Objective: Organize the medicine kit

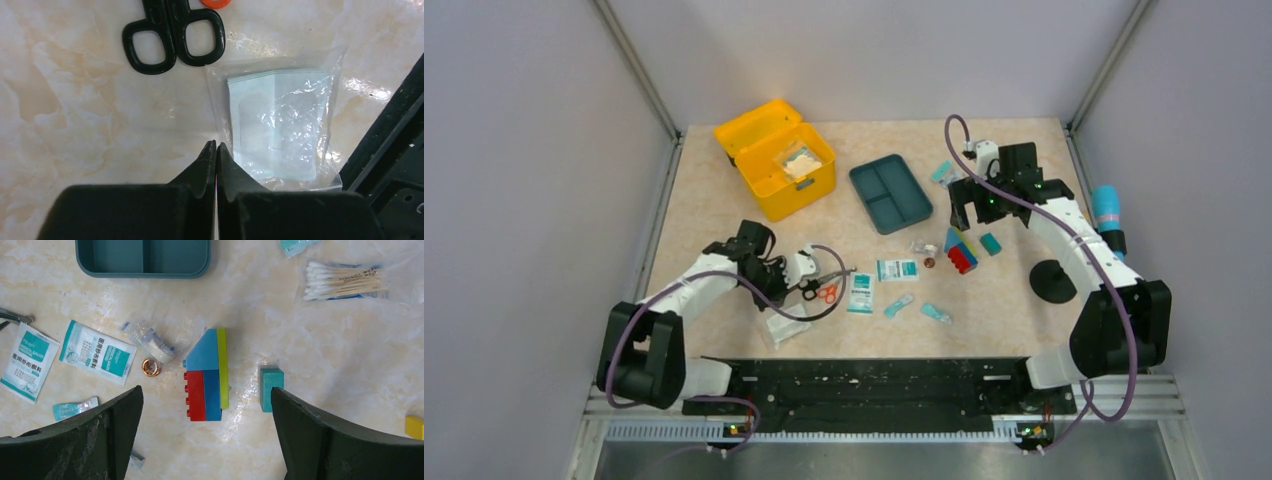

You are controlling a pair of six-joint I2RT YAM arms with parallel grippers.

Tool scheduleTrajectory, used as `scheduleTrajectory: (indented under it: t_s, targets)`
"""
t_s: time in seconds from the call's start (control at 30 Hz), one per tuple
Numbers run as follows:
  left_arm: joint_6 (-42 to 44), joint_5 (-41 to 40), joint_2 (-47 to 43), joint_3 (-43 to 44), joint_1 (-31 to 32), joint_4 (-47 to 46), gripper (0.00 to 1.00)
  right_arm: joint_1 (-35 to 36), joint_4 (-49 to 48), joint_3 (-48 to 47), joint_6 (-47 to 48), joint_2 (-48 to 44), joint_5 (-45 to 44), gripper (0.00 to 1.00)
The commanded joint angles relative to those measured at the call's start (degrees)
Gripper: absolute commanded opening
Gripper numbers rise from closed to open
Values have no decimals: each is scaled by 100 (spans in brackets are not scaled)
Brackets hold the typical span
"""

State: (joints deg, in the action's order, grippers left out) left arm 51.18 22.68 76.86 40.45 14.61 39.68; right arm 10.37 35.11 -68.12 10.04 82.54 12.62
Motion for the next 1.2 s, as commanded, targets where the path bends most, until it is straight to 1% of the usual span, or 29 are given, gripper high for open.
scheduleTrajectory:
  t_s: [0.0, 0.07, 0.13, 0.17, 0.23, 0.3, 0.37, 0.43, 0.5, 0.63, 0.73, 0.8, 0.83, 0.87, 0.9, 1.0, 1.17]
  targets:
    - [-71, 308, -493, 524, -54, 385, 13, 53, -128, -37, 50, -121, -6, 97]
    - [-121, 496, -642, 596, -64, 555, 28, 55, -128, -37, 50, -109, -5, 97]
    - [76, 758, -848, 491, -53, 714, 39, 56, -143, -19, 37, -108, 7, 97]
    - [202, 876, -911, 377, -47, 712, 43, 54, -148, -12, 33, -111, 23, 97]
    - [439, 952, -944, 182, -33, 692, 48, 55, -147, 3, 16, -104, 38, 96]
    - [607, 884, -842, 103, -9, 740, 55, 55, -130, -4, 2, -99, 39, 97]
    - [664, 732, -685, 53, 34, 712, 59, 54, -113, -34, -10, -94, 39, 97]
    - [533, 493, -576, -84, 104, 383, 61, 60, -90, -52, -18, -80, 55, 96]
    - [345, 191, -501, -274, 190, -115, 61, 58, -79, -56, -31, -71, 60, 96]
    - [184, -76, -349, -563, 384, -742, 56, 57, -26, -65, -38, -21, 89, 97]
    - [71, -507, -223, -785, 815, -1073, 44, 58, -23, -91, -38, 60, 103, 96]
    - [53, -699, -147, -870, 1054, -1134, 30, 55, -33, -140, -37, 121, 121, 96]
    - [19, -757, -145, -886, 1104, -1172, 19, 57, -39, -172, -44, 156, 126, 96]
    - [-57, -793, -172, -889, 1113, -1218, 5, 53, -51, -203, -46, 179, 122, 96]
    - [-163, -858, -223, -866, 1110, -1255, 0, 59, -49, -235, -42, 199, 114, 96]
    - [-257, -962, -531, -702, 1048, -1076, 0, 57, -40, -321, -31, 250, 94, 96]
    - [-86, -387, -1289, -189, 706, -871, 0, 53, -53, -397, -53, 331, 141, 97]
